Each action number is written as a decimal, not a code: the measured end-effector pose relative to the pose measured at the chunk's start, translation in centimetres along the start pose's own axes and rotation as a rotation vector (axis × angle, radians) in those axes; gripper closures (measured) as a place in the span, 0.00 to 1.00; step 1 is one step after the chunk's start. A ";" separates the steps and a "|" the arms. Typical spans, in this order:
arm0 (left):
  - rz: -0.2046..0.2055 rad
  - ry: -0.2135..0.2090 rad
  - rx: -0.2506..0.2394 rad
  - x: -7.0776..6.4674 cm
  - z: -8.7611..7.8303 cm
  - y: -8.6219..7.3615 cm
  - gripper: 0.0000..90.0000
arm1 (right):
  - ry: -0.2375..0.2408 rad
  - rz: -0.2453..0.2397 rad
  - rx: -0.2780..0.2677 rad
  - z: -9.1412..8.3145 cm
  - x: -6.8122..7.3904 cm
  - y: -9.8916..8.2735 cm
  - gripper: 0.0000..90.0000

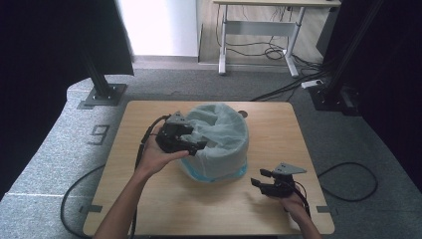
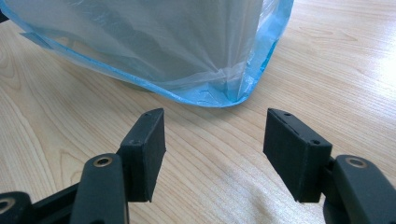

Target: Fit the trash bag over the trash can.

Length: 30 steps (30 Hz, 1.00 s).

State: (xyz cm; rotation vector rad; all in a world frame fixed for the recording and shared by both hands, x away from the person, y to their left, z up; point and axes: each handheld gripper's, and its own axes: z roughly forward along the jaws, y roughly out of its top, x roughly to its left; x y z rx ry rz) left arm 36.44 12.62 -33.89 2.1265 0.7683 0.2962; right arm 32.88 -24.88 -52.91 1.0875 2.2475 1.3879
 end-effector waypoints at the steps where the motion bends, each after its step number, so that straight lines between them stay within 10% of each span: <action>1: -0.001 0.001 -0.006 0.0 -0.2 -0.2 0.31 | 0.000 0.000 0.000 0.0 0.0 0.0 0.42; 20: -0.059 0.023 -0.068 0.8 -4.4 -6.1 0.30 | -0.009 0.011 0.001 -0.1 -0.3 -0.2 0.42; 30: -0.111 0.077 -0.021 2.3 -4.1 -9.7 0.30 | -0.012 0.012 0.006 0.0 -0.3 -0.3 0.42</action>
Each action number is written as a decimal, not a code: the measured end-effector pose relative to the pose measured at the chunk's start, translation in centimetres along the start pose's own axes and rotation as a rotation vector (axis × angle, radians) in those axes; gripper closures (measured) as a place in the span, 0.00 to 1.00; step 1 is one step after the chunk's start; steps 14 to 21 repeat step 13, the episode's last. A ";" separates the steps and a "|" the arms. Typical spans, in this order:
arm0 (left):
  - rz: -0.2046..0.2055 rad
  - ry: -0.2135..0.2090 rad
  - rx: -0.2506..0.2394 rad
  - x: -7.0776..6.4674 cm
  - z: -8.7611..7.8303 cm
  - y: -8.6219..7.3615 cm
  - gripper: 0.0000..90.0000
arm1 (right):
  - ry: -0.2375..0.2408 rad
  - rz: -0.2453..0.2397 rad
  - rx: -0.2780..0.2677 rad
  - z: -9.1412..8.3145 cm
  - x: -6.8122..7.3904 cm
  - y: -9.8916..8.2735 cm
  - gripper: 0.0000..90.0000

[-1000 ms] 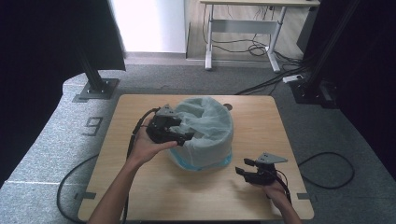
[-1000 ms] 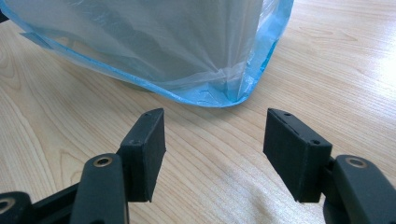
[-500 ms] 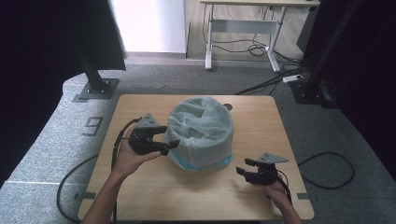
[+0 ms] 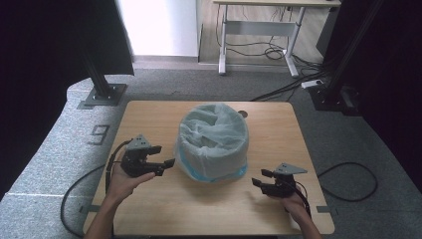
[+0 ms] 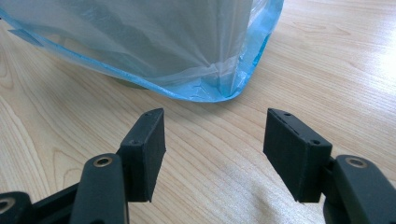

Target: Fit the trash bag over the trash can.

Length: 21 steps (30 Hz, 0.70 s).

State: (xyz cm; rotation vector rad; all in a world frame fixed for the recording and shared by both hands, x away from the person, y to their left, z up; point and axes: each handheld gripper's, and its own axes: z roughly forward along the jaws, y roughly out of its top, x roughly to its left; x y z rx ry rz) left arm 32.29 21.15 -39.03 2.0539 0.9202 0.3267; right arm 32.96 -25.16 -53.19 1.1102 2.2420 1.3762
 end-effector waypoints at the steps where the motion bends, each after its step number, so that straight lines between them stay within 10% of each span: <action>1: -0.007 -0.001 0.005 0.2 0.2 -0.3 0.30 | 0.000 0.000 0.001 0.0 0.0 0.0 0.42; 21: -0.031 0.008 0.035 1.0 1.2 -1.6 0.30 | -0.008 0.007 0.001 0.0 -0.2 -0.1 0.42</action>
